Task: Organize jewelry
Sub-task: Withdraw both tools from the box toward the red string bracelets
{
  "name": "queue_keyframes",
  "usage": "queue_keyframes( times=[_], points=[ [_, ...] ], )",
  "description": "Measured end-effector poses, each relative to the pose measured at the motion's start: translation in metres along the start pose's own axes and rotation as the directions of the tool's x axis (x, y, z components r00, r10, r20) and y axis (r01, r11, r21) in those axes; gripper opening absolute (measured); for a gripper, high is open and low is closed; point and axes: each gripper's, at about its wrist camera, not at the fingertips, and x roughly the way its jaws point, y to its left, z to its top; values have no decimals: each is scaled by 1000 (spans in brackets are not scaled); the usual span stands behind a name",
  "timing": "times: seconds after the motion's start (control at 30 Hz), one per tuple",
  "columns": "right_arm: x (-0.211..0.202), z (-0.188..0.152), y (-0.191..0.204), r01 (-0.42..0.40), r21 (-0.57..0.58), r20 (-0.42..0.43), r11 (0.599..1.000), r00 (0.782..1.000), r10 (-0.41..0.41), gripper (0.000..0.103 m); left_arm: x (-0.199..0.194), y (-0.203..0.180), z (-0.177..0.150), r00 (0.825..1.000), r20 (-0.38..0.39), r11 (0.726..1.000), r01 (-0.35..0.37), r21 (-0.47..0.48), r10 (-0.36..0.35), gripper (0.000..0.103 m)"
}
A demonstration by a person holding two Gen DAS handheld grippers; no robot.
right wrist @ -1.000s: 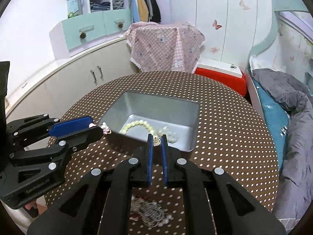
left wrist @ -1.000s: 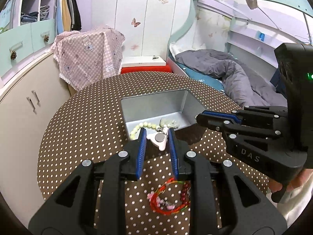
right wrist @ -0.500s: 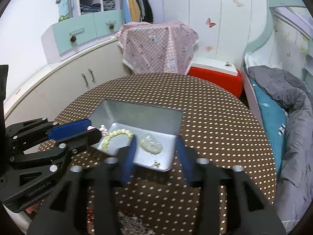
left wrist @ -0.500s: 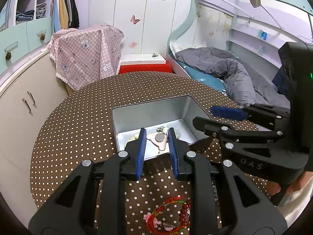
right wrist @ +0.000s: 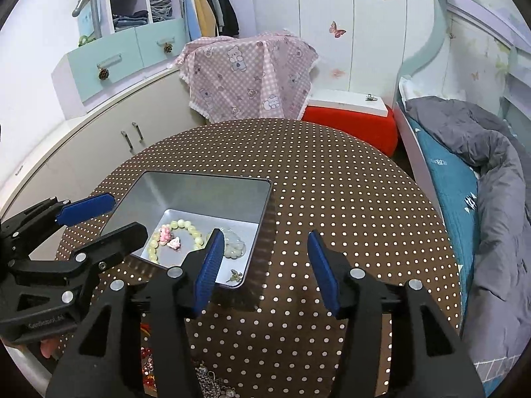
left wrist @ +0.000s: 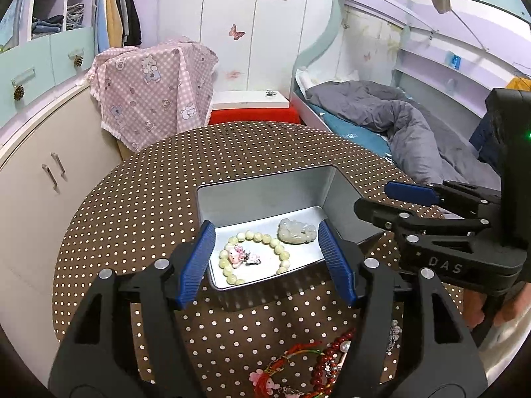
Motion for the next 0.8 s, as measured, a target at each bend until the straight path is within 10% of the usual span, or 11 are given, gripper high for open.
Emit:
queue_keyframes(
  times=[0.8],
  points=[
    [-31,-13,13,14,-17,37,1000,999,-14,55,-31,-2,-14,999,31,1000,-26,-4,26,64]
  ],
)
